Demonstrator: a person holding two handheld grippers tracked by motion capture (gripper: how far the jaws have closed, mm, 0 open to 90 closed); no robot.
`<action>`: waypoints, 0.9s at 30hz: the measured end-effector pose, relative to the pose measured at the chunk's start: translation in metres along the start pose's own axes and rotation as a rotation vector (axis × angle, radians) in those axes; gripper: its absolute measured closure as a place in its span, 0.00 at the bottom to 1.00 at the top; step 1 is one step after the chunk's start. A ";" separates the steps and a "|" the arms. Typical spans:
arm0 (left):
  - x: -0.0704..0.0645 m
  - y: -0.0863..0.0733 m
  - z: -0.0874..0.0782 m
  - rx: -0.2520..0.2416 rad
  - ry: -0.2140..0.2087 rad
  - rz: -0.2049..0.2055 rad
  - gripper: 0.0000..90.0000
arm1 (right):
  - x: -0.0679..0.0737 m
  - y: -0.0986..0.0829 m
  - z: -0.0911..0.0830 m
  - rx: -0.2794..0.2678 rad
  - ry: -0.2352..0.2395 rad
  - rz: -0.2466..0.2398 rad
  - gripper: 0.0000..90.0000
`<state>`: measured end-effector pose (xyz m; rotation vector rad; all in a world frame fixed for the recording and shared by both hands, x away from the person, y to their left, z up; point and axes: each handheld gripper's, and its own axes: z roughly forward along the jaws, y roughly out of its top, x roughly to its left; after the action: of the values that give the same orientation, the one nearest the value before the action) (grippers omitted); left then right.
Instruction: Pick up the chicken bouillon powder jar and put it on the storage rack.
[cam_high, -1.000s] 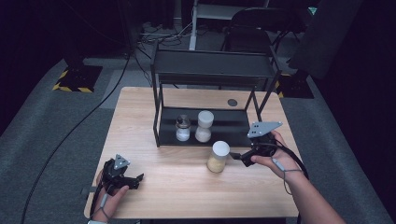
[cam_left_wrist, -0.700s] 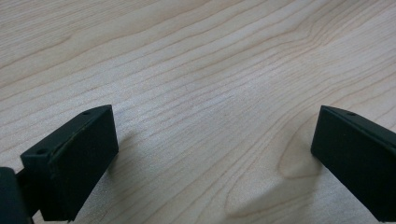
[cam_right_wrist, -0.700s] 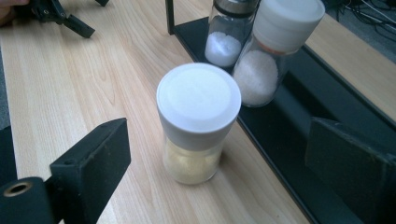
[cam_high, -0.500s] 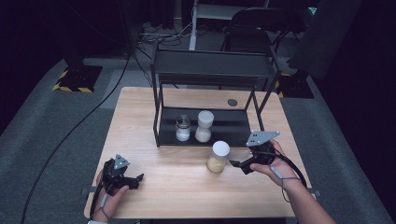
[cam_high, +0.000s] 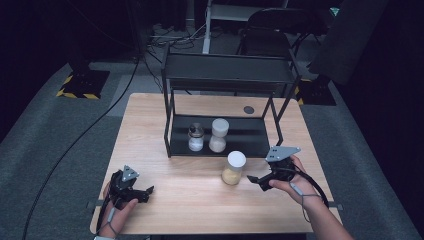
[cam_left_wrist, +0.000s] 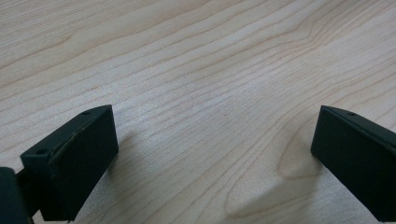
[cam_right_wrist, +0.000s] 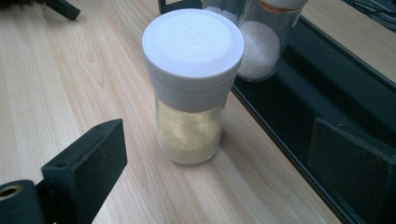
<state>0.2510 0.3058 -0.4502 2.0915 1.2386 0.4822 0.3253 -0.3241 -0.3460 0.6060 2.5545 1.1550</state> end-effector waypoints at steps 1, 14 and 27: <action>0.000 0.000 0.000 0.000 0.000 -0.001 0.01 | 0.000 -0.001 0.001 0.000 -0.001 0.001 0.05; 0.000 0.000 0.000 0.000 0.001 -0.001 0.01 | -0.001 -0.002 0.013 -0.012 0.008 -0.001 0.05; 0.000 0.000 0.000 0.000 0.001 -0.001 0.01 | -0.004 0.011 0.030 0.000 0.038 -0.015 0.05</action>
<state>0.2510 0.3056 -0.4502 2.0906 1.2402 0.4827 0.3440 -0.3003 -0.3566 0.5685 2.5867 1.1723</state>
